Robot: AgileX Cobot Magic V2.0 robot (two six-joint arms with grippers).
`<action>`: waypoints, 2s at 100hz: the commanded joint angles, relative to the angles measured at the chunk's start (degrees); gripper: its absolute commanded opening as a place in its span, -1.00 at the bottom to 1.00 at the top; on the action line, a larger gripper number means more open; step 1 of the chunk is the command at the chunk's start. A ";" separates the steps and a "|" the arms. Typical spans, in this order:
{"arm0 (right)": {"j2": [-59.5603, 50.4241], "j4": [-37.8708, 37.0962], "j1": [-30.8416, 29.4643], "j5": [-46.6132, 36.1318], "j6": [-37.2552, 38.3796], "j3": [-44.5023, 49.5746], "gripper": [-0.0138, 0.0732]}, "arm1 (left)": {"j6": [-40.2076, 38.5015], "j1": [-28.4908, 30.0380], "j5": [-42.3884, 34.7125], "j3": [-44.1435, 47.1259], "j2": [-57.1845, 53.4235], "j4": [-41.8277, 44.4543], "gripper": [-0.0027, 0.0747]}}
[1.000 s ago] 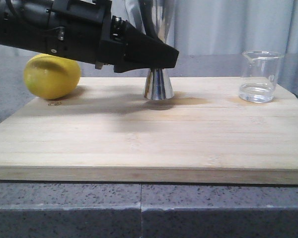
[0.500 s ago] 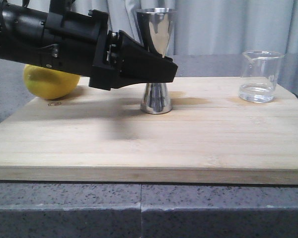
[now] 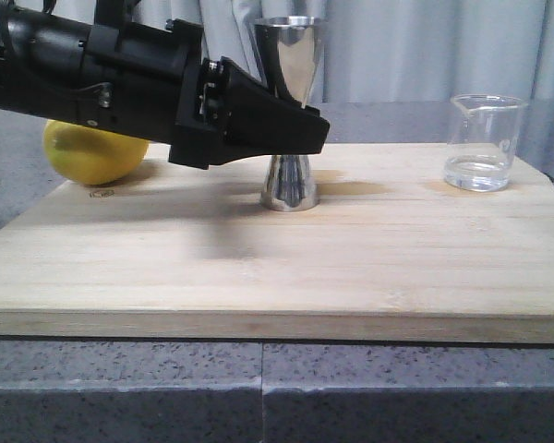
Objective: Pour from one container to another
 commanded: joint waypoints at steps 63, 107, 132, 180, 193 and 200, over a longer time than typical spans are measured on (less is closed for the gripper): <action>-0.82 1.06 -0.44 0.31 -0.28 -1.31 0.70 | -0.45 -0.45 2.65 -1.22 -2.48 -4.63 0.21; -0.82 1.06 -0.44 0.31 -0.28 -1.39 0.70 | -10.90 -0.45 -3.22 -1.22 -6.88 0.65 0.30; -0.82 1.06 -0.44 0.31 -0.28 -1.39 0.70 | -23.46 -0.45 -7.33 -1.22 -12.25 12.01 0.30; 0.50 -20.45 -0.73 -5.37 28.45 -11.69 0.68 | -73.04 -0.45 -11.66 -9.52 -28.53 56.34 0.30; 1.39 -20.45 -2.07 -11.27 31.08 -13.71 0.68 | -89.08 -0.45 -10.04 -12.92 -33.05 69.68 0.30; 1.82 -20.45 -2.77 -14.46 32.14 -13.81 0.68 | -97.25 -0.45 -9.30 -14.26 -35.57 76.65 0.29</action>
